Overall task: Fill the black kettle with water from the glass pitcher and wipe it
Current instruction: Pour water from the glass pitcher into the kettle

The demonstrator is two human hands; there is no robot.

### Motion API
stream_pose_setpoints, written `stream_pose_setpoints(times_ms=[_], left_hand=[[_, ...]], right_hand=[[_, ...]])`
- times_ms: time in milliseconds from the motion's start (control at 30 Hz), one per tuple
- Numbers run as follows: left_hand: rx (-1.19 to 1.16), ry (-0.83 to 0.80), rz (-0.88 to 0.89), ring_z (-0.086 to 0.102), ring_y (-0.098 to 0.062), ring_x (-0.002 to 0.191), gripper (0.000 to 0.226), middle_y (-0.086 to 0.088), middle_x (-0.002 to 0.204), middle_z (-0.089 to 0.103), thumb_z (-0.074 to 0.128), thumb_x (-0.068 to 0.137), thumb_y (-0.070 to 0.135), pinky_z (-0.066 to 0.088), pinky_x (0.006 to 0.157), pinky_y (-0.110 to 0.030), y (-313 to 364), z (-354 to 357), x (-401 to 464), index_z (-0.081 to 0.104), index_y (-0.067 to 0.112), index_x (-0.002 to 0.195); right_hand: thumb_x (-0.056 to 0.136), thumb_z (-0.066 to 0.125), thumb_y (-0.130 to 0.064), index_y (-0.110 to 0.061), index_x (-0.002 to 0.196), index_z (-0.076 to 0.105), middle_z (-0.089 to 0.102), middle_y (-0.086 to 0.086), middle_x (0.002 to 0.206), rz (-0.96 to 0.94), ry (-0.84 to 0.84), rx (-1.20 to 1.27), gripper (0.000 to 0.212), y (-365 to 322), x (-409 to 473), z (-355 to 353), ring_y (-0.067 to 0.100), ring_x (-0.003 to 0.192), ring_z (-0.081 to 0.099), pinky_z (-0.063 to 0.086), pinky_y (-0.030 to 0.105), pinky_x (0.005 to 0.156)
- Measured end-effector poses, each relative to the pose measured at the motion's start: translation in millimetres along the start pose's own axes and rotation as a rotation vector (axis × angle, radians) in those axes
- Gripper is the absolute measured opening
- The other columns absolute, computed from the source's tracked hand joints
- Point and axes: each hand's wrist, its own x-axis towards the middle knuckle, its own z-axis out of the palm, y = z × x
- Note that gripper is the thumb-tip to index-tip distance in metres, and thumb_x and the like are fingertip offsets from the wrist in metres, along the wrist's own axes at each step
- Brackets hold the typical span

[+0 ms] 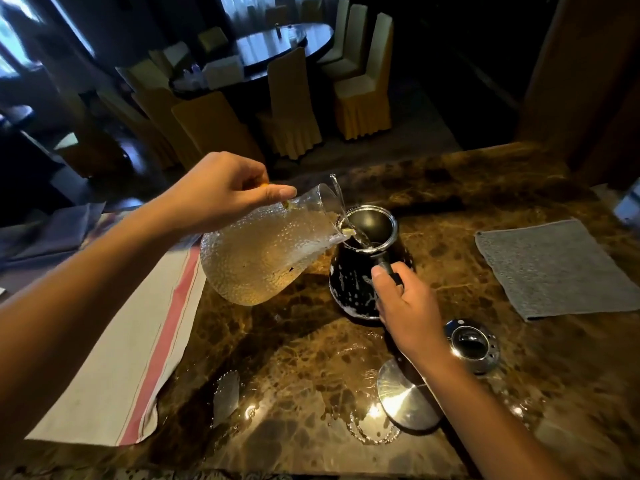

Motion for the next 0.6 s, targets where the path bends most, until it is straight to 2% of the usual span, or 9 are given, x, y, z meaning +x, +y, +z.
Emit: stream_pose_setpoints(times_ms=[167,233,300,400,500,600], left_hand=[[0.024,-0.104,-0.062,0.048,-0.014,0.056,0.060,-0.005,0.067,0.055,0.049,0.076,0.072,0.036,0.053,-0.027,2,1,1,0.064,0.014,0.081],[0.017,-0.137,-0.065,0.052,-0.015,0.060,0.065,-0.006,0.071,0.057,0.043,0.077,0.078,0.038,0.055,-0.028,0,1,0,0.064,0.017,0.083],[0.014,-0.162,-0.047,0.059,-0.019,0.067,0.078,-0.007,0.077,0.062,0.036,0.076,0.090,0.045,0.058,-0.033,-4,1,-1,0.066,0.019,0.088],[0.026,-0.193,-0.072,0.065,-0.026,0.076,0.077,-0.011,0.084,0.067,0.037,0.079,0.085,0.054,0.068,-0.046,-5,2,-2,0.068,0.016,0.093],[0.067,-0.225,-0.111,0.058,-0.022,0.066,0.069,-0.013,0.076,0.063,0.042,0.076,0.078,0.046,0.058,-0.035,0,2,2,0.066,0.014,0.083],[0.121,-0.278,-0.133,0.053,-0.016,0.059,0.055,-0.004,0.067,0.057,0.049,0.077,0.071,0.039,0.054,-0.027,5,-1,4,0.062,0.018,0.077]], right_hand=[[0.090,0.049,-0.063,-0.005,0.083,0.051,0.043,0.002,0.057,0.012,0.006,0.015,0.059,-2,-1,0,0.014,0.051,0.038,0.030,0.031,0.049],[0.090,0.049,-0.064,-0.002,0.088,0.053,0.042,0.004,0.058,0.017,-0.002,0.030,0.062,-3,-1,0,0.017,0.053,0.038,0.031,0.036,0.050],[0.090,0.049,-0.065,0.001,0.098,0.055,0.041,0.005,0.059,0.026,-0.012,0.058,0.067,-3,-1,0,0.019,0.054,0.037,0.030,0.039,0.052],[0.090,0.049,-0.065,0.003,0.103,0.053,0.042,0.007,0.060,0.032,-0.012,0.065,0.069,-6,-2,-1,0.021,0.055,0.037,0.031,0.041,0.053],[0.091,0.051,-0.064,0.000,0.088,0.049,0.041,0.008,0.060,0.041,-0.023,0.069,0.064,-4,-1,0,0.021,0.055,0.036,0.030,0.042,0.053],[0.090,0.051,-0.065,0.001,0.089,0.050,0.043,0.012,0.061,0.061,-0.022,0.074,0.066,-4,-1,0,0.022,0.057,0.040,0.034,0.048,0.053]])
